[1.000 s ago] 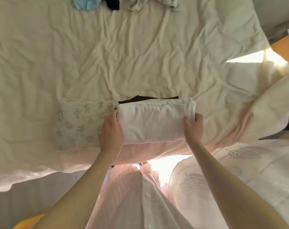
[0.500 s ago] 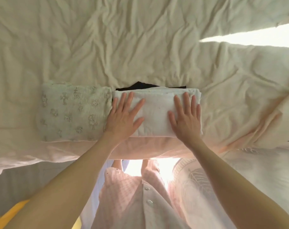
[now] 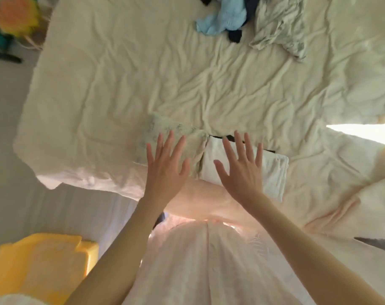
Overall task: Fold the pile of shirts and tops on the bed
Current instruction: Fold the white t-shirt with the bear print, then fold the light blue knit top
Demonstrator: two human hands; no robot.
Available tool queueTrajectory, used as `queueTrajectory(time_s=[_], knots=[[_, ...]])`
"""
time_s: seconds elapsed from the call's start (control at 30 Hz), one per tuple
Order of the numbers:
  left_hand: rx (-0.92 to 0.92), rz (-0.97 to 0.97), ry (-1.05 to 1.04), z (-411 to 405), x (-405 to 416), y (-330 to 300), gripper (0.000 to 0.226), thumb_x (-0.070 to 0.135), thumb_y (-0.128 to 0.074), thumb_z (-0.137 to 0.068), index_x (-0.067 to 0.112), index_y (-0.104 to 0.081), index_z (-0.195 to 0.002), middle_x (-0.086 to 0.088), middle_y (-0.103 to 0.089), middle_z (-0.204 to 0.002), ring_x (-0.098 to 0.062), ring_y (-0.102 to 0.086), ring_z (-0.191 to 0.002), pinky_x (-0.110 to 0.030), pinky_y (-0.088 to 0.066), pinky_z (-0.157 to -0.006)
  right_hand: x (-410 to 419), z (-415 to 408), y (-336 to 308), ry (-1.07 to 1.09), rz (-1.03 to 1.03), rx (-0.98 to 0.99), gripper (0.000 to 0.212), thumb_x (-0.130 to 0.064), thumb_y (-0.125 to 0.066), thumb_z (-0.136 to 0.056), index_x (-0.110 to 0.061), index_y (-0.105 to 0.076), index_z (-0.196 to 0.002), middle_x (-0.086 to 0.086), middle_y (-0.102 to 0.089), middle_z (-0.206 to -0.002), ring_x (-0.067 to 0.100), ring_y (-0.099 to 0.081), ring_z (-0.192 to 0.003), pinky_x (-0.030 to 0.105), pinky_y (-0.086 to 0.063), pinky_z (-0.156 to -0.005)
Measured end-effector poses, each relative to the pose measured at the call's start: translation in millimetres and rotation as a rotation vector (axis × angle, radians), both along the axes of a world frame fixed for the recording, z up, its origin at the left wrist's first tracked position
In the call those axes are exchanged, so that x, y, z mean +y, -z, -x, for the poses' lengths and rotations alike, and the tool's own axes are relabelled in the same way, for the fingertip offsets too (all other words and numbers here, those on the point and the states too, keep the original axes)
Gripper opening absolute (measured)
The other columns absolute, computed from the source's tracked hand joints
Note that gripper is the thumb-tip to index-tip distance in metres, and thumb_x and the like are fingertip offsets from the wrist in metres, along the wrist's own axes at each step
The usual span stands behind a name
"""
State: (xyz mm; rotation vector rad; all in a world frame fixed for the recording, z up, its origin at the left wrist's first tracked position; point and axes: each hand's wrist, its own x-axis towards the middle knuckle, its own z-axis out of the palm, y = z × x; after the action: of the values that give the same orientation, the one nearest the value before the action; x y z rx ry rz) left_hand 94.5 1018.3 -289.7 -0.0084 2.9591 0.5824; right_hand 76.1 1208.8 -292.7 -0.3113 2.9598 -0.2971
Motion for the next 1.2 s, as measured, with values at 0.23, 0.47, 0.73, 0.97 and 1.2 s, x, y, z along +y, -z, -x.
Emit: queueTrajectory(time_s=[0.23, 0.47, 0.73, 0.97, 1.2], knots=[[0.069, 0.046, -0.207, -87.4, -127.8, -35.9, 0.058, 0.045, -0.036, -0.091, 0.019, -0.038, -0.143, -0.011, -0.033, -0.150, -0.032, -0.017, -0.143, -0.059, -0.014, -0.111, -159.0, -32.1, -54.0, -0.297, 0.120, 0.052, 0.059, -0.048, -0.035, -0.091, -0.018, -0.041, -0.141, 0.012, -0.035, -0.150, 0.032, -0.026, -0.141, 0.054, -0.007, -0.113], [-0.015, -0.043, -0.500, -190.3, -274.5, -41.3, 0.061, 0.056, -0.024, -0.092, 0.025, -0.034, -0.144, -0.008, -0.028, -0.153, -0.031, -0.013, -0.143, -0.056, -0.009, -0.110, -323.6, -101.1, -52.0, -0.430, 0.087, -0.036, 0.059, -0.049, -0.034, -0.092, -0.020, -0.037, -0.143, 0.012, -0.038, -0.149, 0.034, -0.031, -0.139, 0.057, -0.014, -0.112], [0.000, -0.016, -0.621, -229.2, -434.9, -48.6, 0.059, 0.052, -0.025, -0.094, 0.021, -0.035, -0.142, -0.013, -0.032, -0.150, -0.034, -0.015, -0.142, -0.057, -0.013, -0.111, -482.2, -129.7, -63.0, -0.495, 0.179, -0.128, 0.060, -0.048, -0.032, -0.091, -0.020, -0.039, -0.144, 0.010, -0.036, -0.150, 0.032, -0.027, -0.141, 0.055, -0.013, -0.111], [-0.021, -0.099, -0.627, -193.0, -537.6, -52.5, 0.062, 0.051, -0.022, -0.091, 0.021, -0.037, -0.143, -0.010, -0.026, -0.153, -0.031, -0.007, -0.144, -0.051, -0.005, -0.112, -597.0, -78.9, -62.4, -0.521, 0.166, -0.109, 0.065, -0.052, -0.023, -0.090, -0.022, -0.029, -0.148, 0.007, -0.025, -0.155, 0.027, -0.014, -0.145, 0.048, 0.000, -0.114], [-0.039, -0.014, -0.545, -113.8, -683.9, -66.4, 0.060, 0.048, -0.024, -0.092, 0.018, -0.040, -0.141, -0.013, -0.032, -0.150, -0.037, -0.017, -0.142, -0.055, -0.014, -0.111, -735.0, -11.8, -67.7, -0.438, 0.203, -0.191, 0.075, -0.058, -0.009, -0.083, -0.025, -0.020, -0.150, 0.004, -0.016, -0.158, 0.023, -0.004, -0.147, 0.045, 0.005, -0.116]])
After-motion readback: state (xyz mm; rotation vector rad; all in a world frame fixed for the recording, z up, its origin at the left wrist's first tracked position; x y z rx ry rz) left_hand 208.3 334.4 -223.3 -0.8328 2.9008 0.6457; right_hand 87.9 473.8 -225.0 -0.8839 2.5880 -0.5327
